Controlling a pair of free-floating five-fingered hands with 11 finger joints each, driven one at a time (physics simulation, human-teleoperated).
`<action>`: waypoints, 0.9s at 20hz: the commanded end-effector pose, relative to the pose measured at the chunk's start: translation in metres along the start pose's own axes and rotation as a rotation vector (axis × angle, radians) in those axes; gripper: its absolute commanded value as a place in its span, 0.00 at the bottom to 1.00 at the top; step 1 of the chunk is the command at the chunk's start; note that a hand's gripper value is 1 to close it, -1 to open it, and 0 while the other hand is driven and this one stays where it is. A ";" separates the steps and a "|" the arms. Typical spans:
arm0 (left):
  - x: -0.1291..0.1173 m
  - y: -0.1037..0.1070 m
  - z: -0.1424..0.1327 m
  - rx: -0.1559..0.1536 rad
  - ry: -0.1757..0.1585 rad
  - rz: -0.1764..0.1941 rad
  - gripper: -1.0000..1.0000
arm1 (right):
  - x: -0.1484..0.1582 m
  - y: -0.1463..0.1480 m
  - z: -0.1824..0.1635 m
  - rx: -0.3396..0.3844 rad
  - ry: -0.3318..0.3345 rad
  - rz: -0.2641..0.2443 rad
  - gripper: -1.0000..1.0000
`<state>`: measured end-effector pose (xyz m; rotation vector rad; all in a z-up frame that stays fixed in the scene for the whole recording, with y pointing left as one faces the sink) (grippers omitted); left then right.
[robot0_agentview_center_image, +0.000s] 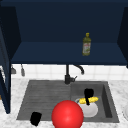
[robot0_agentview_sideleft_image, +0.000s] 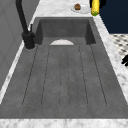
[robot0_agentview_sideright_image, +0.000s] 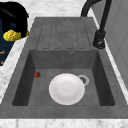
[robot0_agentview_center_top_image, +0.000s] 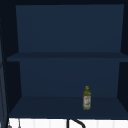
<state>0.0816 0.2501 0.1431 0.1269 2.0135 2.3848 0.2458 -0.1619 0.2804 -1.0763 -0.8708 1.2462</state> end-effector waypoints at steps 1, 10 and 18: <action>0.000 0.000 0.000 0.000 0.000 0.000 0.50 | 0.003 0.027 -0.016 -0.034 -0.093 0.073 1.00; 0.000 0.000 0.000 0.000 0.000 0.000 0.50 | 0.002 0.091 -0.059 -0.056 -0.215 0.022 1.00; 0.000 0.000 0.000 0.000 0.000 0.000 0.50 | -0.002 0.123 -0.114 -0.063 -0.201 -0.012 1.00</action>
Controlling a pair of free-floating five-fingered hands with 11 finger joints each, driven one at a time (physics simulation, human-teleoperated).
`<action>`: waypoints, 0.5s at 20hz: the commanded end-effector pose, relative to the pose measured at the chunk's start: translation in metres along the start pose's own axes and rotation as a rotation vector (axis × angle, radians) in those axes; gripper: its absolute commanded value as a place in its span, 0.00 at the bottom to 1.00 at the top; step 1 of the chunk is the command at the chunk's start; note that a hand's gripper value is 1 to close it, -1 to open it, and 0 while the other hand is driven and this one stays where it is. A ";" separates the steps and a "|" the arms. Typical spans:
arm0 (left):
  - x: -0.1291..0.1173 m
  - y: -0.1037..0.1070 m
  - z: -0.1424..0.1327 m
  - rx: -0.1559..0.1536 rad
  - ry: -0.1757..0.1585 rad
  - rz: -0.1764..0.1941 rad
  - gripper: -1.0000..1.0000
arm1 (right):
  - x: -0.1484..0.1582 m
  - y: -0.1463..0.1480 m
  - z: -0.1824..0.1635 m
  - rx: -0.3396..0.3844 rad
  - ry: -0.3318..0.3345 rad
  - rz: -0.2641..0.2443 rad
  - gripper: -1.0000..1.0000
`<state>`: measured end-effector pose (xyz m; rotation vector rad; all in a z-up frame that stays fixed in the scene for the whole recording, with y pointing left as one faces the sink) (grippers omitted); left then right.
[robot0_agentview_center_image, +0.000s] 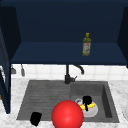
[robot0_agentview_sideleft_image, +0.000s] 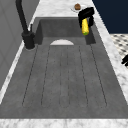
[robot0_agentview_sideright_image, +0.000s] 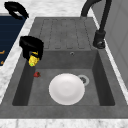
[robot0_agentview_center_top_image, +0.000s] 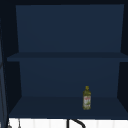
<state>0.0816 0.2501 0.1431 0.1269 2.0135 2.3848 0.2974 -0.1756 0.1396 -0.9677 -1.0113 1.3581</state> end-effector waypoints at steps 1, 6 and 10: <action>0.000 0.000 0.000 0.000 0.000 0.000 0.50 | -0.010 0.007 -0.030 -0.062 -0.013 -0.008 1.00; 0.000 0.000 0.000 0.000 0.000 0.000 0.50 | -0.019 0.025 -0.075 -0.057 -0.004 -0.010 1.00; 0.000 0.000 0.000 0.000 0.000 0.000 0.50 | -0.026 0.036 -0.110 -0.061 -0.006 -0.017 1.00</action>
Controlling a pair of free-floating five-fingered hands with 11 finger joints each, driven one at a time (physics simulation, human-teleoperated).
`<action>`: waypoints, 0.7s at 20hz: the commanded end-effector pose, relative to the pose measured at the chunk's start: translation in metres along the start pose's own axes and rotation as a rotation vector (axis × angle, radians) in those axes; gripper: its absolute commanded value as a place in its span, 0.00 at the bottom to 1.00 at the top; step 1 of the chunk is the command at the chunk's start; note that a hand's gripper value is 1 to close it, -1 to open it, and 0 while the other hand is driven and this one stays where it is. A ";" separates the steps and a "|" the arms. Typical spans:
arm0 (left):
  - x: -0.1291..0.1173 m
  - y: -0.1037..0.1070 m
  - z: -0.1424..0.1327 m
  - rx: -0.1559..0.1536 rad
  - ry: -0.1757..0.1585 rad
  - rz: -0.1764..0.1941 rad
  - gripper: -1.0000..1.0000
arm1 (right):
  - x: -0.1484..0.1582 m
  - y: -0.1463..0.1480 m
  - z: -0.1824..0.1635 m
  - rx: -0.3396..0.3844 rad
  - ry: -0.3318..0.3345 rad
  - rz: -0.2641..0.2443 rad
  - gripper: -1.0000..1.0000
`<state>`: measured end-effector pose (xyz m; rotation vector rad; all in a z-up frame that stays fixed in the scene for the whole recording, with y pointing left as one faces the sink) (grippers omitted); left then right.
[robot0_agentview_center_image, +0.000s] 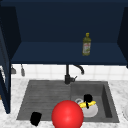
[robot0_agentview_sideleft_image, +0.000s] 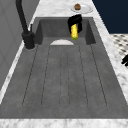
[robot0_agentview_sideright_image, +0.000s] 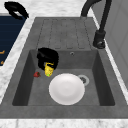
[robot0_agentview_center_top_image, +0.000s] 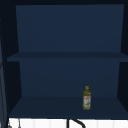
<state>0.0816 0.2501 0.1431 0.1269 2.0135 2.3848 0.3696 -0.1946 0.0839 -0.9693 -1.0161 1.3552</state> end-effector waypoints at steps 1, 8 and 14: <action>0.000 0.000 0.000 0.000 0.000 0.000 0.50 | -0.006 0.007 -0.034 -0.059 -0.005 -0.014 1.00; 0.000 0.000 0.000 0.000 0.000 0.000 0.50 | -0.018 0.047 -0.080 -0.098 -0.004 -0.026 1.00; 0.000 0.000 0.000 0.000 0.000 0.000 0.50 | -0.031 0.083 -0.122 -0.115 -0.006 -0.024 1.00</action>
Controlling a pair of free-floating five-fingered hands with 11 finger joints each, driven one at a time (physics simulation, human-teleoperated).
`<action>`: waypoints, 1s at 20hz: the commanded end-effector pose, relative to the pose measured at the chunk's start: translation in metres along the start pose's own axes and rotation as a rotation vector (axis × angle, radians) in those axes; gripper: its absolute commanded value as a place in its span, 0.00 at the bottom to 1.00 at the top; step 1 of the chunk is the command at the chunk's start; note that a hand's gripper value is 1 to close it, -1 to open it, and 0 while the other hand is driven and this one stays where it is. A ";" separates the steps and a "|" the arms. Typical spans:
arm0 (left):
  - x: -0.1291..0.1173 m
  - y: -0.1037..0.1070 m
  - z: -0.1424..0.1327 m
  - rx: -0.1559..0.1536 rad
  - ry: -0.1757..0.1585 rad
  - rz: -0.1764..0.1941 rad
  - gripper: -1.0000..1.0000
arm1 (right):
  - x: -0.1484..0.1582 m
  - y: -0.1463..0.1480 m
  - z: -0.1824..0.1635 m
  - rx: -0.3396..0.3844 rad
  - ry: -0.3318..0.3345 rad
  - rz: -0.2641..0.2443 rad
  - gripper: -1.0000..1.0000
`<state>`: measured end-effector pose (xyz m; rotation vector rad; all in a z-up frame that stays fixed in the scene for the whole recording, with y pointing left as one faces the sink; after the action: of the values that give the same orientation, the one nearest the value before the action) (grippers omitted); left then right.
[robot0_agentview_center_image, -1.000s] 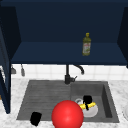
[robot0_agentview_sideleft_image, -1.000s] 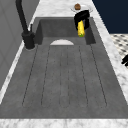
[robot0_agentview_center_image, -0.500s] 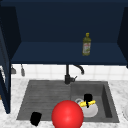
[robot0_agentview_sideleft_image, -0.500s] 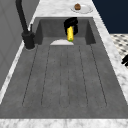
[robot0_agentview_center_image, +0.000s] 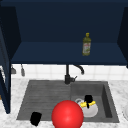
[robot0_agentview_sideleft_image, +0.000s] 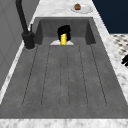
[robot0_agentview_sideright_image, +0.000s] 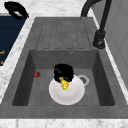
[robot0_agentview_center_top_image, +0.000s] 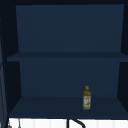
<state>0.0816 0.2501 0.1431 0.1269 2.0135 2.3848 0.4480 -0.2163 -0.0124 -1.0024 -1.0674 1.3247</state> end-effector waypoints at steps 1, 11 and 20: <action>0.000 0.000 0.000 0.000 0.000 0.000 0.50 | -0.006 0.019 -0.028 -0.061 0.001 -0.018 1.00; 0.000 0.000 0.000 0.000 0.000 0.000 0.50 | -0.015 0.066 -0.096 -0.047 -0.009 -0.014 1.00; 0.000 0.000 0.000 0.000 0.000 0.000 0.50 | -0.013 0.075 -0.056 -0.101 -0.008 -0.067 1.00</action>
<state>0.0816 0.2501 0.1431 0.1269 2.0135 2.3848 0.5028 -0.2299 -0.0865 -1.0366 -1.1143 1.3193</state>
